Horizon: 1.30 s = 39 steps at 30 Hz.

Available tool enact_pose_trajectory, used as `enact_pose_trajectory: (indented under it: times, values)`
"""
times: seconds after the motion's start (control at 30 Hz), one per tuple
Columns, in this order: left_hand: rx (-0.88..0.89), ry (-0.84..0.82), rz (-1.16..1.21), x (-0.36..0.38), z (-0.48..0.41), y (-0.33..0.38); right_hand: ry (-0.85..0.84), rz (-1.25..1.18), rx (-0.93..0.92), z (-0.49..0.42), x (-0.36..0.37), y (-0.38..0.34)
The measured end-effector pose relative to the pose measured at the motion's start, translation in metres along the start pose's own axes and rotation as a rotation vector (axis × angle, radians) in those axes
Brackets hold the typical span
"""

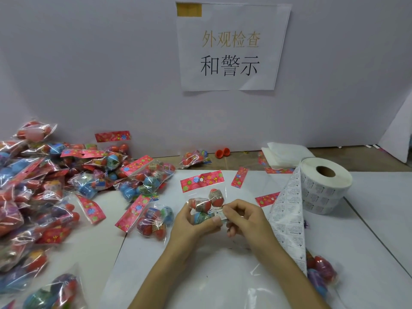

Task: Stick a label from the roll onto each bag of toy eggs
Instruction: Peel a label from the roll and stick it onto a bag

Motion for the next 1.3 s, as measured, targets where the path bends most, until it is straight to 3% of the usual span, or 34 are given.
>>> enact_pose_trajectory:
  times: [0.23,0.43,0.7,0.87,1.03,1.3]
  values:
    - [-0.069,0.030,0.121,0.002,0.002,-0.002,0.050,0.072,-0.078,0.000,0.002,0.001]
    - [-0.120,0.030,0.282,0.004,0.001,-0.005,-0.040,0.031,-0.016,-0.001,-0.001,0.001]
    - [-0.102,0.106,0.120,-0.002,-0.002,-0.003,-0.050,0.011,0.032,-0.001,-0.008,-0.002]
    - [-0.023,0.042,-0.125,0.001,0.000,-0.005,-0.030,0.041,0.039,-0.001,-0.012,-0.006]
    - [0.061,-0.097,-0.183,0.013,0.005,-0.002,-0.034,0.088,0.089,-0.001,-0.017,-0.010]
    - [-0.071,-0.038,0.065,0.008,-0.005,-0.013,-0.125,0.099,0.186,0.012,-0.070,-0.041]
Point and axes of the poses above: each hand's wrist, its own z-axis away from the middle knuckle, its own x-axis out of the palm, y = z × x, the point moved 2 cm from there along -z, towards the middle knuckle, and after that the axes turned 12 degrees about x, right-handed, at the moved point
